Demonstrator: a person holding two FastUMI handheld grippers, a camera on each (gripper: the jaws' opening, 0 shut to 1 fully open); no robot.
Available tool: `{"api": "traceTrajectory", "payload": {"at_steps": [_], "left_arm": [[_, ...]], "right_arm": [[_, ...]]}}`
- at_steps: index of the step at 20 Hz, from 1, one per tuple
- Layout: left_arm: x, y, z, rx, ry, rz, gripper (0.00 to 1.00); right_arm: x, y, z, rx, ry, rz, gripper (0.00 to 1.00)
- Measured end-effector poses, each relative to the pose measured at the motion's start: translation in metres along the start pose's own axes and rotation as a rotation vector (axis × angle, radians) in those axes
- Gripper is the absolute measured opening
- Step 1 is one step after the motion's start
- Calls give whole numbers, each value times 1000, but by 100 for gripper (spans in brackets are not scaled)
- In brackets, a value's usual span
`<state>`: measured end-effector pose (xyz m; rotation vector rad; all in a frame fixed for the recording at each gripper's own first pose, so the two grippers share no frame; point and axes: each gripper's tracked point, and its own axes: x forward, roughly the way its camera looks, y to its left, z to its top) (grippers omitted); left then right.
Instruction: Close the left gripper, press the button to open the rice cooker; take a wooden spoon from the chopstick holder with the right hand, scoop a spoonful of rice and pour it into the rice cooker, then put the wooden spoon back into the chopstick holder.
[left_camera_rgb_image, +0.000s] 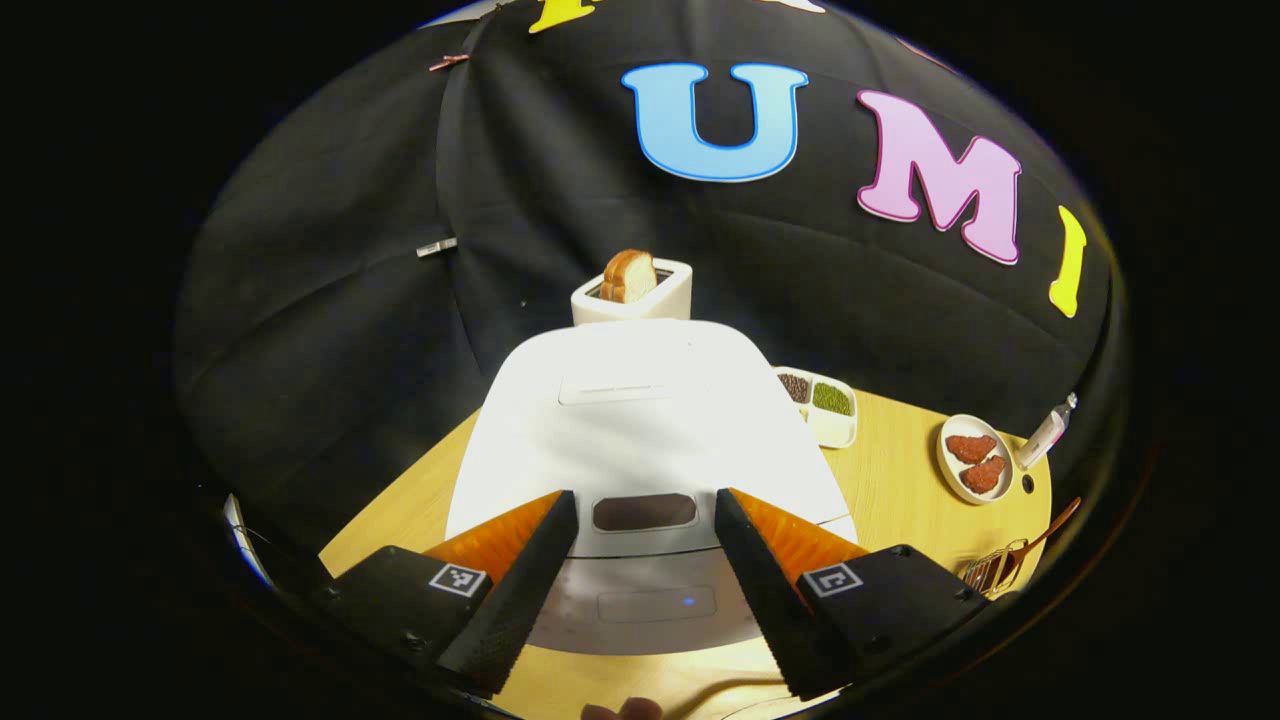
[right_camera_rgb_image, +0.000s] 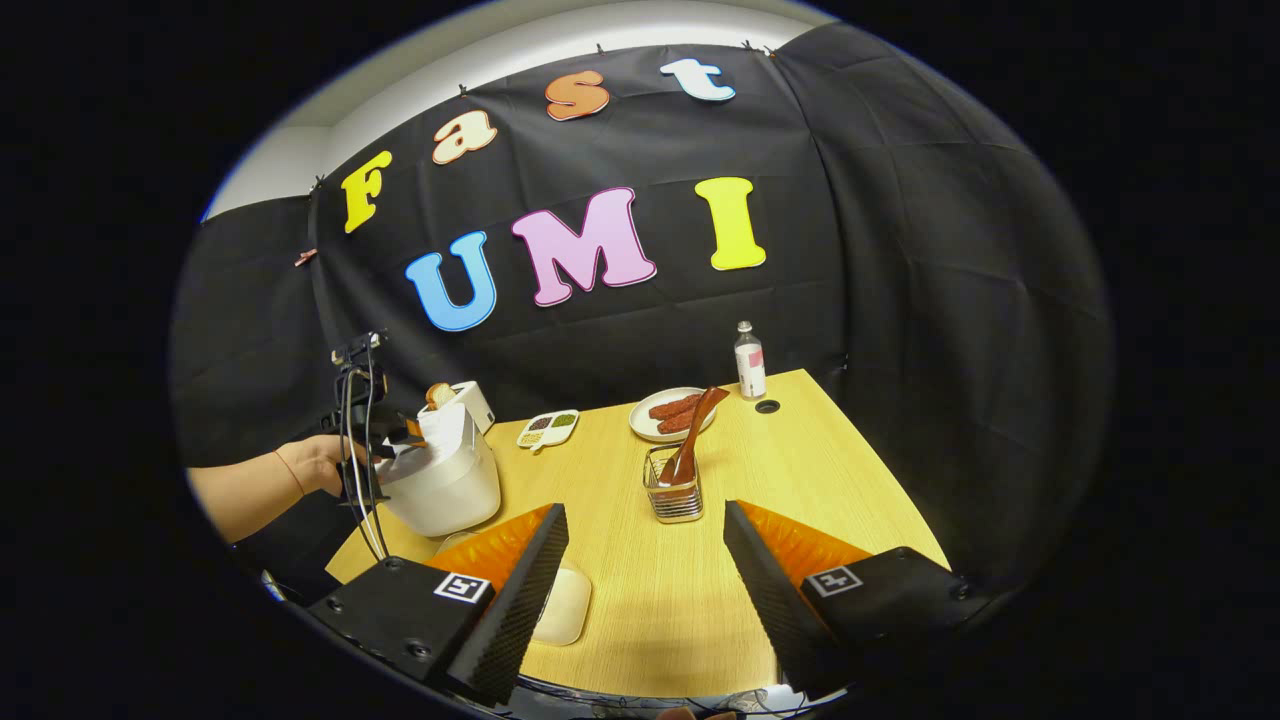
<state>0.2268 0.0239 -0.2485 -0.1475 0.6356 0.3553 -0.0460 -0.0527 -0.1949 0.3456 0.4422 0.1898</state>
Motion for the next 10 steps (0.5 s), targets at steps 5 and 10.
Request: {"api": "traceTrajectory", "payload": {"at_steps": [5, 10], "left_arm": [[-1, 0, 0, 22, -32, -5, 100], [-20, 1, 17, 23, -121, -57, 94]], "right_arm": [[3, 9, 3, -2, -11, 22, 99], [10, 16, 7, -21, -13, 42, 99]]}}
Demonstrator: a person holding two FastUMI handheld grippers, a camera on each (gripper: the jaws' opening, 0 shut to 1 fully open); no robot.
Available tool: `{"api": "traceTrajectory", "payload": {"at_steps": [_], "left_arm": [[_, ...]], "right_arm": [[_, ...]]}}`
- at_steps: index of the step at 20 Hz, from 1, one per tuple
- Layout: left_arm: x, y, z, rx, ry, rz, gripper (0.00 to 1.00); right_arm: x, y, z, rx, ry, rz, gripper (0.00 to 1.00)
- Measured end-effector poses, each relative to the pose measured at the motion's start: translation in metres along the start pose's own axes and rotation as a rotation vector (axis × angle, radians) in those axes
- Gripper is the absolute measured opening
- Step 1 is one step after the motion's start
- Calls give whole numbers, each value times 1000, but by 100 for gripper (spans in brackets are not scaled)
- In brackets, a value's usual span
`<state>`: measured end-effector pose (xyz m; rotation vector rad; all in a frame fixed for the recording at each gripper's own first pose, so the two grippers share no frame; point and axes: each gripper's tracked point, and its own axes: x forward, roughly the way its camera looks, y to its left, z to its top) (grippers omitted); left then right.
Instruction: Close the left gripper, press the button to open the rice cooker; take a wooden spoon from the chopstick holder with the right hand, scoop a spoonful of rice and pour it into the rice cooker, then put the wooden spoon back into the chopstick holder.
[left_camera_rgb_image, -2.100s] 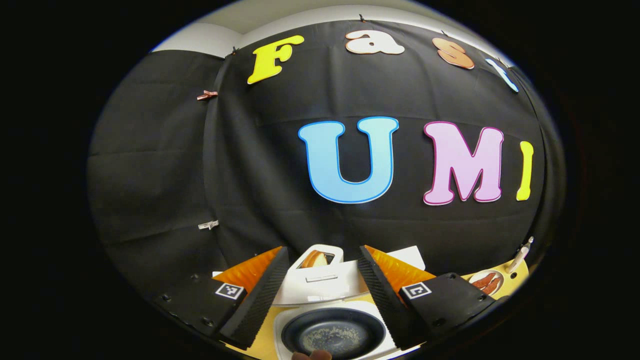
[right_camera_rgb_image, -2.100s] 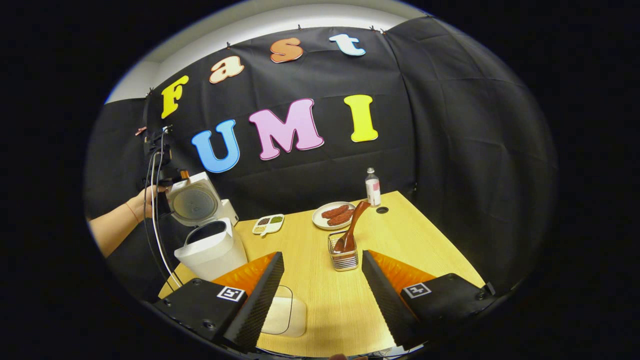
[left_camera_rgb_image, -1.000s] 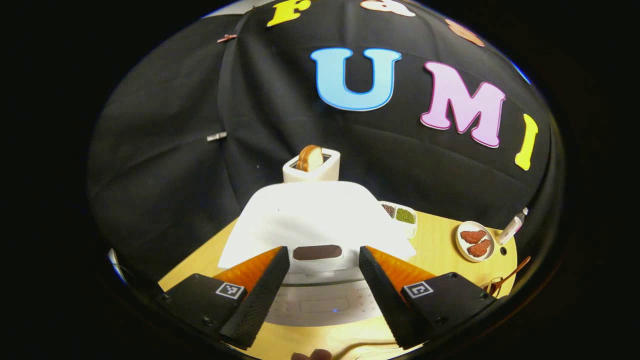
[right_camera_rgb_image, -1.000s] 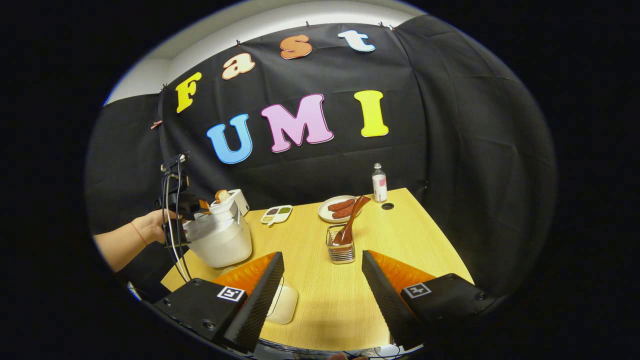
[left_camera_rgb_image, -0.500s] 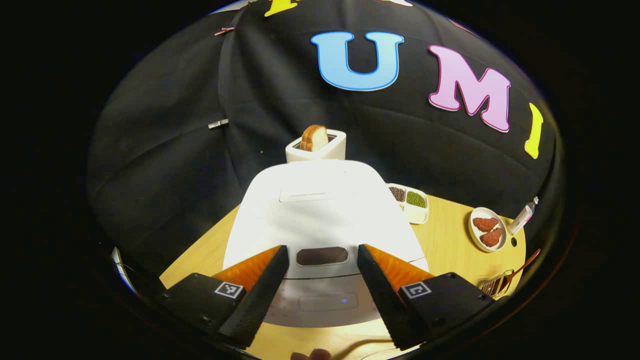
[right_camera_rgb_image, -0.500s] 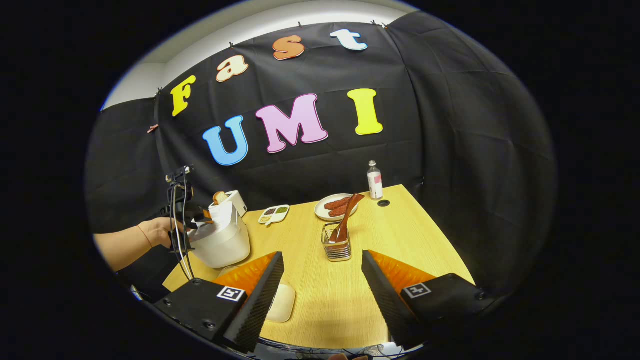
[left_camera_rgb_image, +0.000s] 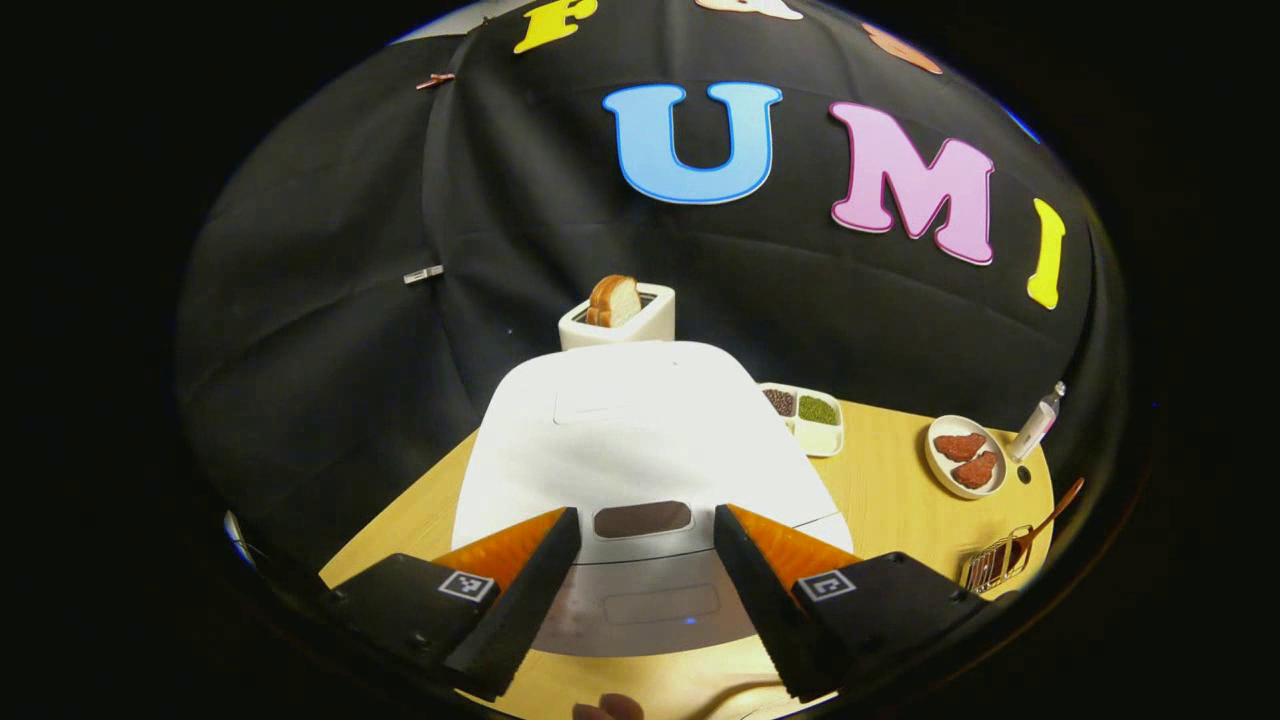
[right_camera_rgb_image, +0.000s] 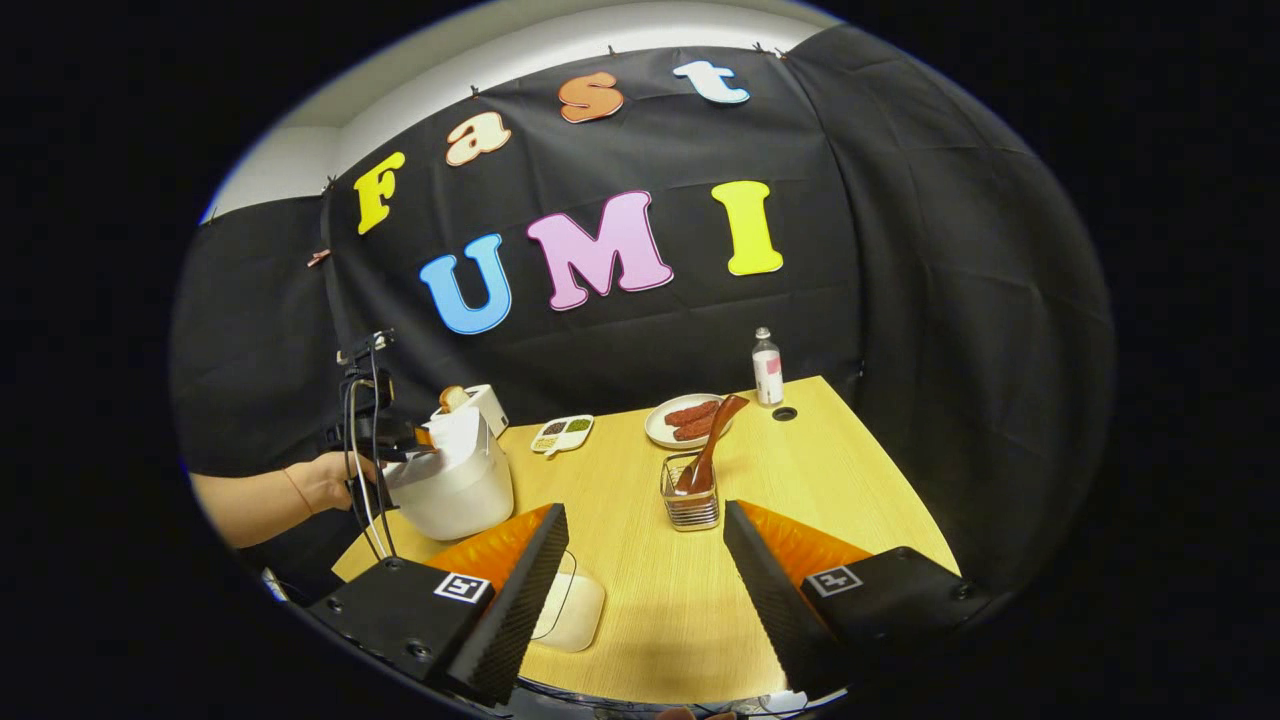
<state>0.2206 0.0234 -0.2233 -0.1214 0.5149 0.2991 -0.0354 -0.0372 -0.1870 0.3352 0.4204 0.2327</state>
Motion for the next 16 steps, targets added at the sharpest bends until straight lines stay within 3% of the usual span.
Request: {"api": "traceTrajectory", "payload": {"at_steps": [4, 10, 16], "left_arm": [[-39, -6, 28, 0, -121, -57, 94], [-127, -30, 55, 9, -291, -226, 95], [-209, -38, 72, 90, -425, -287, 95]], "right_arm": [[10, 5, 10, -42, -9, 9, 98], [29, 10, 53, -62, -66, 0, 98], [40, 11, 100, -163, -157, -37, 98]]}}
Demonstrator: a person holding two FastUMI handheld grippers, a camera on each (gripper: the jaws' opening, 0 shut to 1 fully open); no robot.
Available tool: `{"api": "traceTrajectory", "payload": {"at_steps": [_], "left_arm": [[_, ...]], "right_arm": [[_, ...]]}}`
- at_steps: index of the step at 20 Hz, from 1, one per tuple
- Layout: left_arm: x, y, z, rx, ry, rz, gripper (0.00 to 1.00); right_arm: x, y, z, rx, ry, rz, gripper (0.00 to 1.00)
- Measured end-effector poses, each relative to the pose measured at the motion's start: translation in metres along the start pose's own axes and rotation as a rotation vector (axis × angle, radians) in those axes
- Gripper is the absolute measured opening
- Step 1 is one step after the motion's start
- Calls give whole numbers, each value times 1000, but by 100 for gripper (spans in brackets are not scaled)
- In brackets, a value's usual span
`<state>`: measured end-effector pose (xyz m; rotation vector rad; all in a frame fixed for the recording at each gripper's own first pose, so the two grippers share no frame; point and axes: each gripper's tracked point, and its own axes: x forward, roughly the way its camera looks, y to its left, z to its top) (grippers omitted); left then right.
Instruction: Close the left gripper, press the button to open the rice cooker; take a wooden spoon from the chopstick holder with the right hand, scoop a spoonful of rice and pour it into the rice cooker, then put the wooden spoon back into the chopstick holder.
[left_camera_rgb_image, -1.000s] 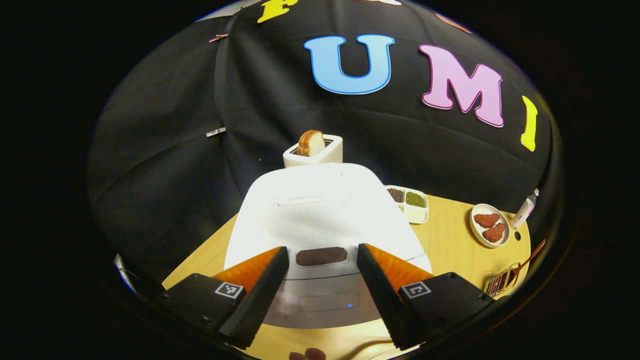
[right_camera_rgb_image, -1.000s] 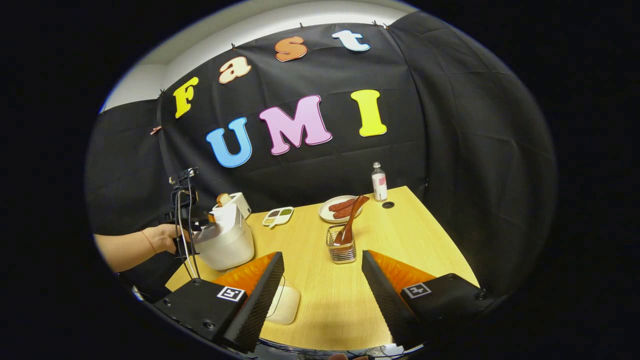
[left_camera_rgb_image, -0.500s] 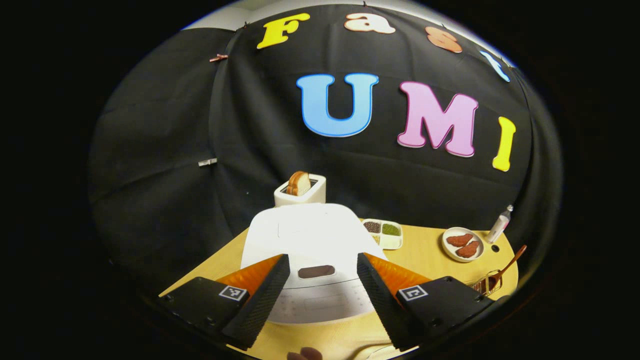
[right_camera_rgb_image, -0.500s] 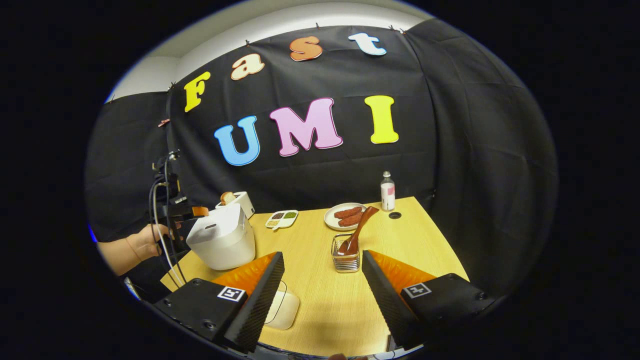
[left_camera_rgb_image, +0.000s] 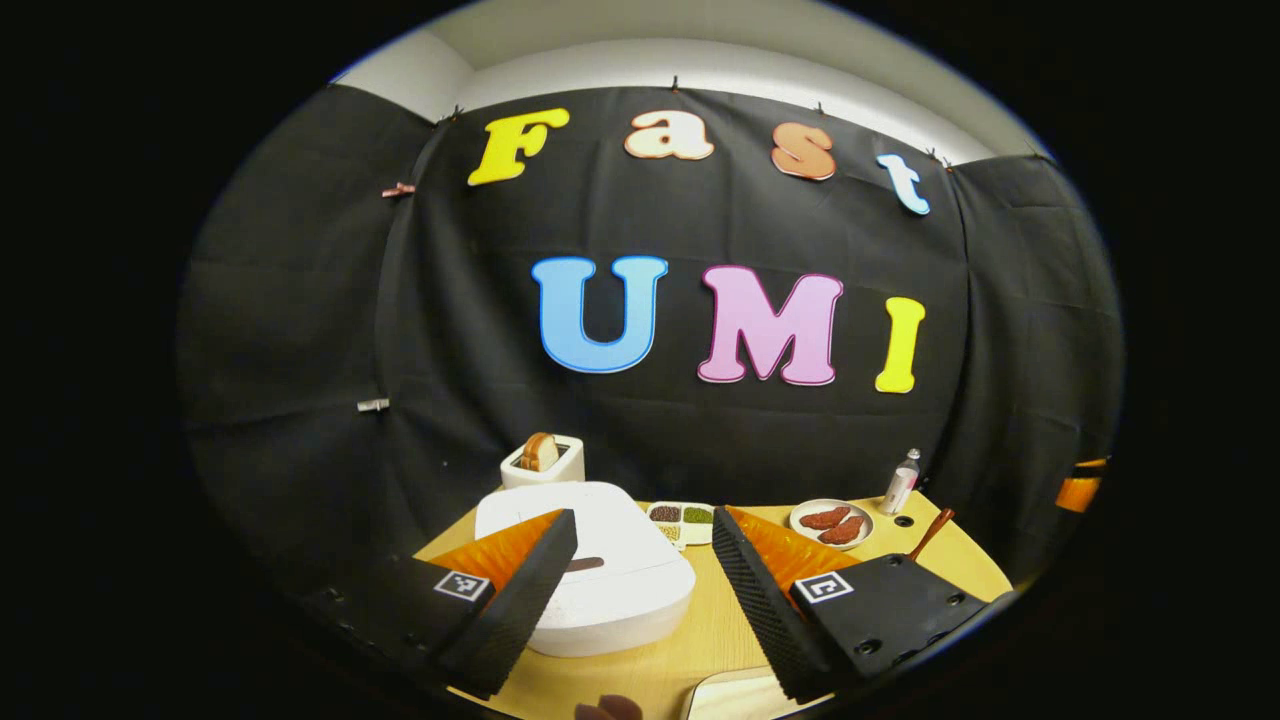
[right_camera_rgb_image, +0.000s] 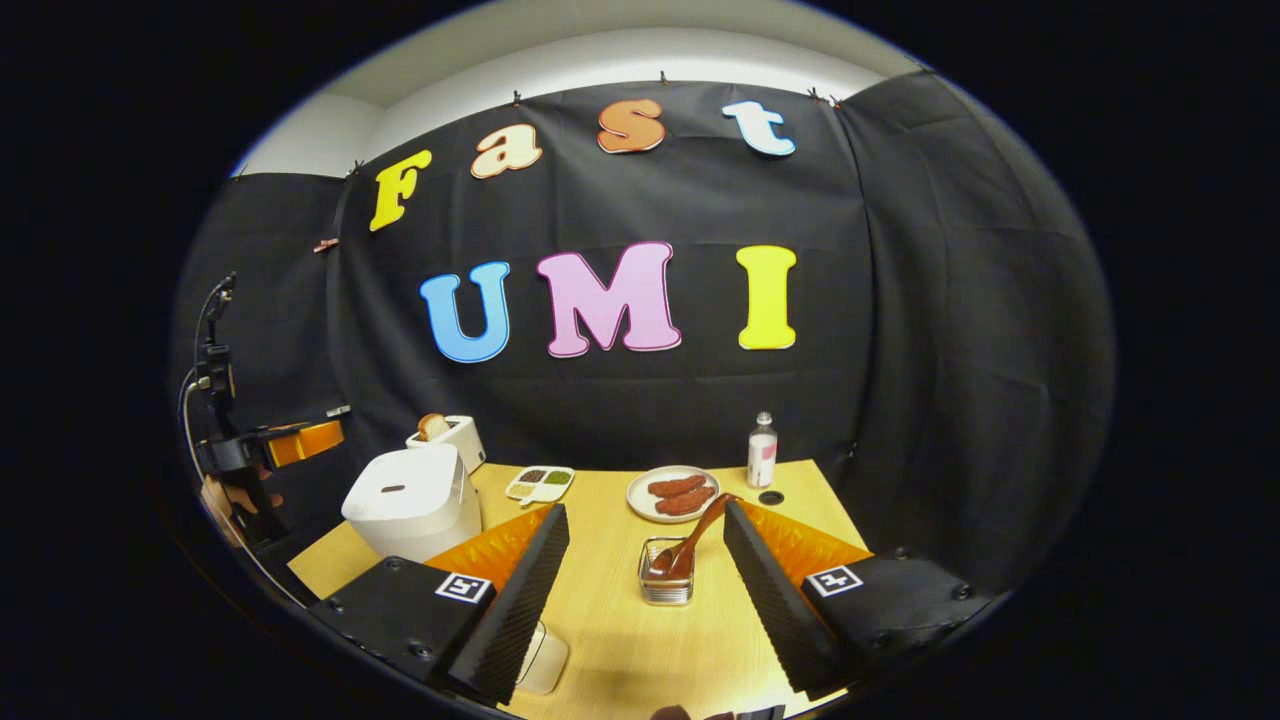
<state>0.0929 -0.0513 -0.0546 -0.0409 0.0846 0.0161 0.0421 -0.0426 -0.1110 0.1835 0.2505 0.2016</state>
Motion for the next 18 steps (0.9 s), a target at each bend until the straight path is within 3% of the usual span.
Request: {"api": "traceTrajectory", "payload": {"at_steps": [8, 11, 18], "left_arm": [[-43, -29, 22, -17, -83, -90, 95], [-49, -25, 18, -25, -84, -79, 94], [-56, -17, 3, -31, -54, -25, 95]], "right_arm": [[-1, 15, 62, -69, -187, -77, 98], [5, 21, 63, -119, -213, -89, 98], [17, 38, 59, -167, -201, -27, 99]]}}
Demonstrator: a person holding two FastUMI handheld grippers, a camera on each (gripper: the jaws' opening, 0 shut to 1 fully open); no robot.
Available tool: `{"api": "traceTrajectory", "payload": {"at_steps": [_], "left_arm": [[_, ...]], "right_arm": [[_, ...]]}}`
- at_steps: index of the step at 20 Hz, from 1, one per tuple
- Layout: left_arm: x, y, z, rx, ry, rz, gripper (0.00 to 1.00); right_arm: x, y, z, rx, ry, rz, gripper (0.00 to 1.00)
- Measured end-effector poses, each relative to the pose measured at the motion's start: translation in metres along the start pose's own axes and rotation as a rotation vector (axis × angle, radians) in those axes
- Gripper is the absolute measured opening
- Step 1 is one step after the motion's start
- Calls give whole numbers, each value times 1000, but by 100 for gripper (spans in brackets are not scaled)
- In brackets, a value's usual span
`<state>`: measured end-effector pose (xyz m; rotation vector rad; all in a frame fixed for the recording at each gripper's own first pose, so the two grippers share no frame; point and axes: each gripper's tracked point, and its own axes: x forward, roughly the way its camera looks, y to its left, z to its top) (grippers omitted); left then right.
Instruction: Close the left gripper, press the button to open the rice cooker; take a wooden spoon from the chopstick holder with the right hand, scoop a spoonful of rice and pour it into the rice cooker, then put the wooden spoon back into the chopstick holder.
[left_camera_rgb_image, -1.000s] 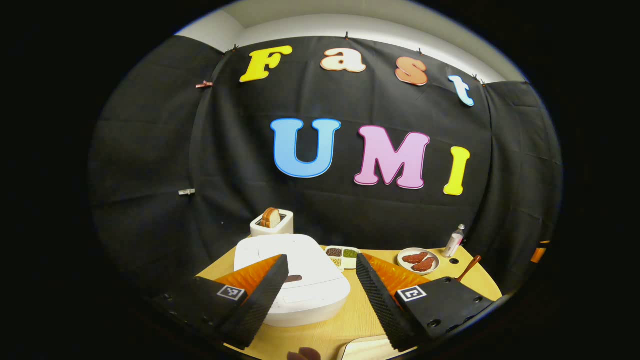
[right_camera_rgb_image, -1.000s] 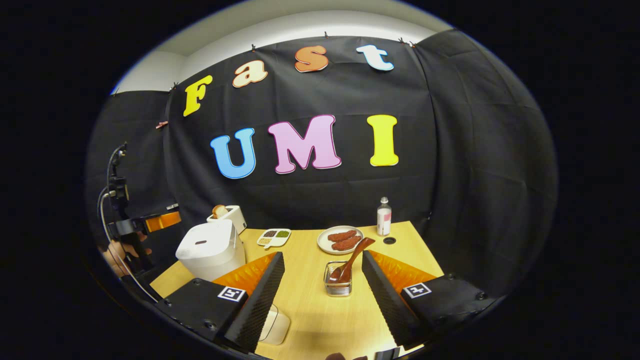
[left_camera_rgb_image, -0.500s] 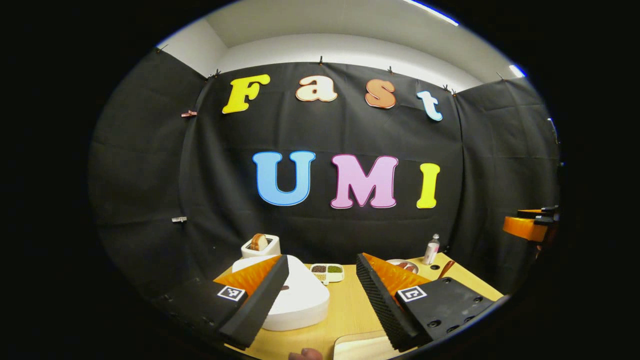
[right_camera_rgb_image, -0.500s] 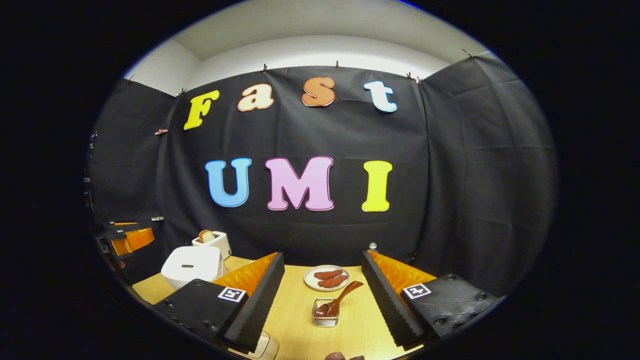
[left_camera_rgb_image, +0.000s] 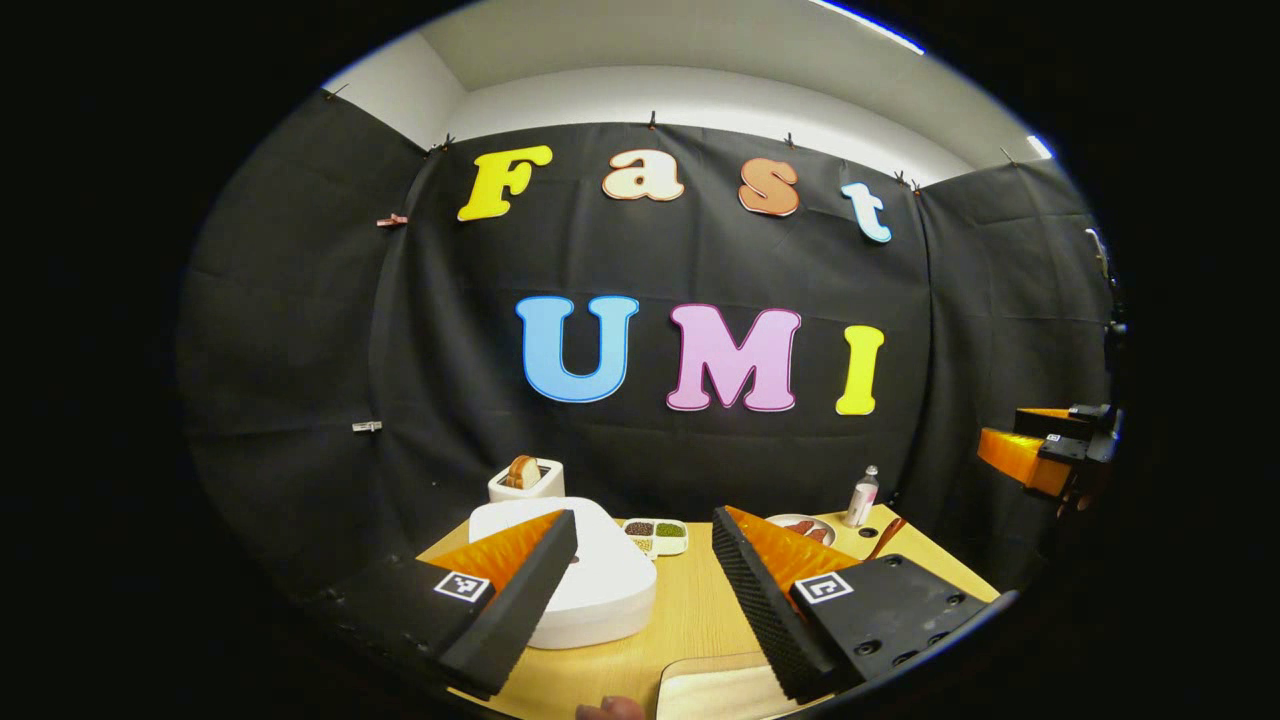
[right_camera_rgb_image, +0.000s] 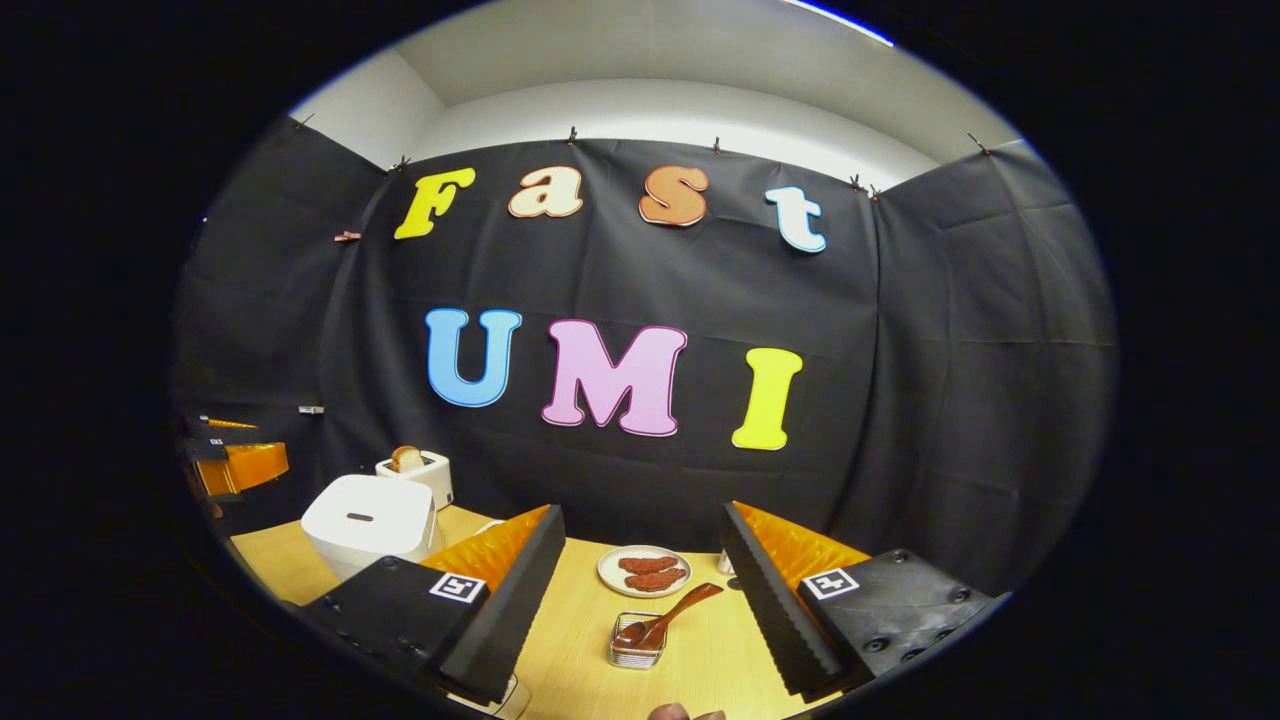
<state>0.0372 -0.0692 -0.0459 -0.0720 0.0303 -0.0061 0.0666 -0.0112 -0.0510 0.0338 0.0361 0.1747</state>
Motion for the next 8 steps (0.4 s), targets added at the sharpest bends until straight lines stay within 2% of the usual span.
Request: {"api": "traceTrajectory", "payload": {"at_steps": [8], "left_arm": [[-9, 11, -13, 14, 32, 49, 94]], "right_arm": [[0, 2, -10, 12, 29, 43, 99]]}}
